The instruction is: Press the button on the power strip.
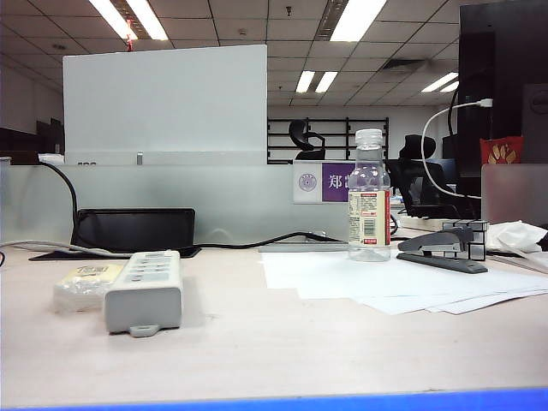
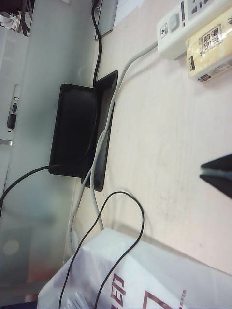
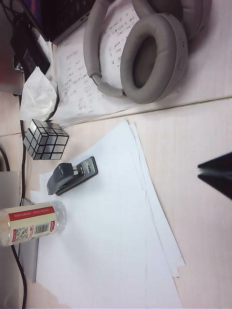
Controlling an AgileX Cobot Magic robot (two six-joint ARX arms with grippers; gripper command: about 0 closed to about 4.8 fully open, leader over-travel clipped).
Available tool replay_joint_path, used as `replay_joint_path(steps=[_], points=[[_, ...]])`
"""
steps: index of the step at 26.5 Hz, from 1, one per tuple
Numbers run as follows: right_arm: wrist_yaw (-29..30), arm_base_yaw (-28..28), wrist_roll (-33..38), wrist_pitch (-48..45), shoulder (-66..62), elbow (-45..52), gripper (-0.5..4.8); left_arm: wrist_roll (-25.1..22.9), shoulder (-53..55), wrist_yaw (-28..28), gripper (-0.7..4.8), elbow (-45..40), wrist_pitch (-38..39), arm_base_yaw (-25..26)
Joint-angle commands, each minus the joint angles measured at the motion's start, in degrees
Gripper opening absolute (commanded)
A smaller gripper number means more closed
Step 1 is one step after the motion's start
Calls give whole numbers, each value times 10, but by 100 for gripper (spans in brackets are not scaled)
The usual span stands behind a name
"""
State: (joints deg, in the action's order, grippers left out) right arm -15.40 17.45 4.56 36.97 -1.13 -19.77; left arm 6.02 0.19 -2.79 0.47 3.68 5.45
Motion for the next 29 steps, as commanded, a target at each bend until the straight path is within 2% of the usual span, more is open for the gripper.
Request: replay_joint_path(steps=[1,17,23,29], points=[[-1,1,1,-8,1,-2,0,0,-1,2,-4,1,-7,0],[-3,1,2,-13,1,-1,0,0,-1,2,-4,1,-7,0],[-1,1,76,-145,5,34,0,0,-1,2,-4,1,-7,0],[9,-3,74,-287,5,92,0,0,-1,2,-4,1,-7,0]])
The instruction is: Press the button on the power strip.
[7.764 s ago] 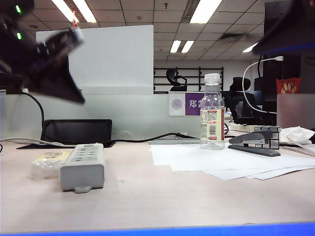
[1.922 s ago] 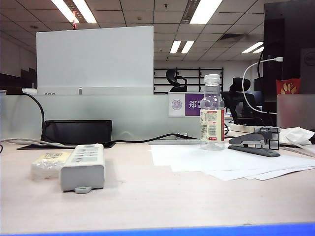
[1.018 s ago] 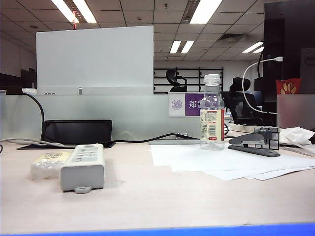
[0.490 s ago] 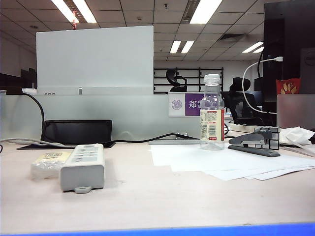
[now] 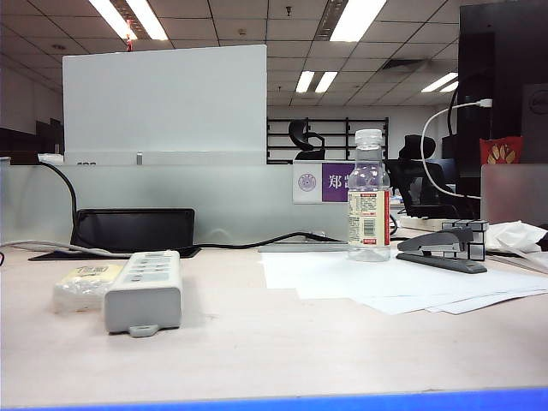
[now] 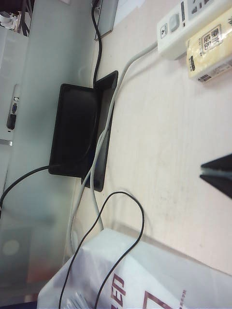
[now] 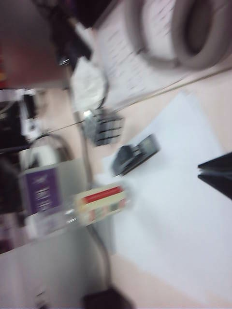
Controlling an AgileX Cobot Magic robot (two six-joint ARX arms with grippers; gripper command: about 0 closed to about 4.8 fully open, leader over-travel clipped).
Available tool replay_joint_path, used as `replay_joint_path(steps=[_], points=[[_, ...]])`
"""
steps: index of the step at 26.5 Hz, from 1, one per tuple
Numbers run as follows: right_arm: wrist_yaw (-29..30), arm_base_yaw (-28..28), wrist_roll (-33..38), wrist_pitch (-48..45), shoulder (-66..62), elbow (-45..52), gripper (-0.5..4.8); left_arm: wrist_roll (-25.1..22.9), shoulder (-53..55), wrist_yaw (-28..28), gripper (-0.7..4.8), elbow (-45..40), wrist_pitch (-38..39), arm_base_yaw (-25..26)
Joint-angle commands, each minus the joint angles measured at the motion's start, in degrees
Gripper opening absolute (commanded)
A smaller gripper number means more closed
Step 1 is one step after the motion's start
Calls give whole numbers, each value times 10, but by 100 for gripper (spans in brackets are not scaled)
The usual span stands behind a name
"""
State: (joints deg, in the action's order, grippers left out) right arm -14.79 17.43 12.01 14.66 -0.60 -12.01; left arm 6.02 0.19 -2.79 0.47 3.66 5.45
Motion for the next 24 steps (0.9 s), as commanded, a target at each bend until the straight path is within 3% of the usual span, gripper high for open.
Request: replay_joint_path(steps=[1,8,17,24], points=[[0,-7,-1,-71,-1,21,0,0,-1,2,-4,1,-7,0],[-17,-80,0,-96,0,59,0,0,-1,2,-4,1,-7,0],[-15,-235,-1,-107,5,61,0,0,-1,2,-4,1,-7,0],[58,-292,1,-125,5,69,0,0,-1,2,-4,1,-7,0]])
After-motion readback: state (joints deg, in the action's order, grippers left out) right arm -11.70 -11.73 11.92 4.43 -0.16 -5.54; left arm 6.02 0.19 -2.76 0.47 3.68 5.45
